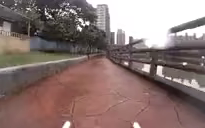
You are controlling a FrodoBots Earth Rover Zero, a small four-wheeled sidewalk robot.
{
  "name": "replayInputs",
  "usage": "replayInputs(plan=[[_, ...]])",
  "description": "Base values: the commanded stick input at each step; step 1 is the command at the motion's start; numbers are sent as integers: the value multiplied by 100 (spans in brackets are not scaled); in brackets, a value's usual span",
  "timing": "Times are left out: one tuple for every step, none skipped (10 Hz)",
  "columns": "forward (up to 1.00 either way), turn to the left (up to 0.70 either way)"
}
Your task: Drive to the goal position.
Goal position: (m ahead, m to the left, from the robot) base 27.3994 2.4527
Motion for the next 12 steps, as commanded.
replayInputs(plan=[[50,0],[50,0],[50,0],[50,0],[50,0],[50,0],[50,50],[50,19],[50,0],[50,0],[50,0],[50,0]])
